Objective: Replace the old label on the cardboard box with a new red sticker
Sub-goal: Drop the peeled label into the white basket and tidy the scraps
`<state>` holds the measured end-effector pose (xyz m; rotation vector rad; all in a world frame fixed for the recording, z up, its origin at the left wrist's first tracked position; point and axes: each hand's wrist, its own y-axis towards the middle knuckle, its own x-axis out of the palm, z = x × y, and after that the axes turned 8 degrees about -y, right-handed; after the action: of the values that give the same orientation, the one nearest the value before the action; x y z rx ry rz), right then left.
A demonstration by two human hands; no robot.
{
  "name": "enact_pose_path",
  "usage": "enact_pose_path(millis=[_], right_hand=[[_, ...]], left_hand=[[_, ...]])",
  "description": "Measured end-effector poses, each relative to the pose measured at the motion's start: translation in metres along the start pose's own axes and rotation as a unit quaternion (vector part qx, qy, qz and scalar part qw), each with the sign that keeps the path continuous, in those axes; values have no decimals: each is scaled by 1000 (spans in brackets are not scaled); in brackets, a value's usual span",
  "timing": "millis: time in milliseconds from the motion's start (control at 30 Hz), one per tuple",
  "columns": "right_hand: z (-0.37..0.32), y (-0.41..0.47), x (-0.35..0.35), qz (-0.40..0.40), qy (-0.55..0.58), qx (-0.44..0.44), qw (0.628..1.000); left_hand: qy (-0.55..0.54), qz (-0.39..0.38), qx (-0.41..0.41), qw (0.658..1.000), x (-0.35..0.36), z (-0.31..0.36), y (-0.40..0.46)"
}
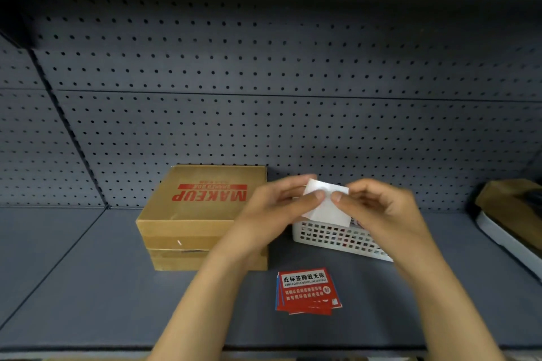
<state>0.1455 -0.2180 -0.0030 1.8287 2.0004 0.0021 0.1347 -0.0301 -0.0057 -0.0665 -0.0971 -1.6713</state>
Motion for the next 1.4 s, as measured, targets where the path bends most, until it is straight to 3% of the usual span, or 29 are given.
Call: enact_pose_path(millis=[200,300,367,467,567,767,833,967,1100,1233,1333,1400], right_hand=[[2,-5,7,87,-20,6,996],[2,-11,19,113,-12,-23,993],[1,-14,25,139,-4,-40,990],[3,-14,27,183,-4,-38,982],[5,-13,25,192,-11,-19,981],[0,-13,21,226,-101,-56,967],[-1,-13,21,236,-135,-78,959],[5,-11,13,265,-155,-73,949],[3,-13,14,274,-229,-140,923],[0,-19,26,260,-238,-213,911],[4,-21,30,238,-229,-232,915],[8,-21,32,236,-222,-227,918]], left_hand=[[6,151,116,982,15,-9,4],[23,180,171,968,27,-13,-2],[-15,167,156,973,35,-15,-6],[-170,93,31,981,38,-13,-10],[-279,3,-49,959,32,-12,-10],[-176,-7,25,984,34,-15,-13],[-186,-8,27,982,32,-15,-14],[-214,-84,11,973,19,-16,-14],[-127,31,80,988,28,-13,-16],[-77,138,120,980,37,-12,-13],[-84,160,97,979,35,-12,-9],[-145,136,40,979,33,-12,-8]])
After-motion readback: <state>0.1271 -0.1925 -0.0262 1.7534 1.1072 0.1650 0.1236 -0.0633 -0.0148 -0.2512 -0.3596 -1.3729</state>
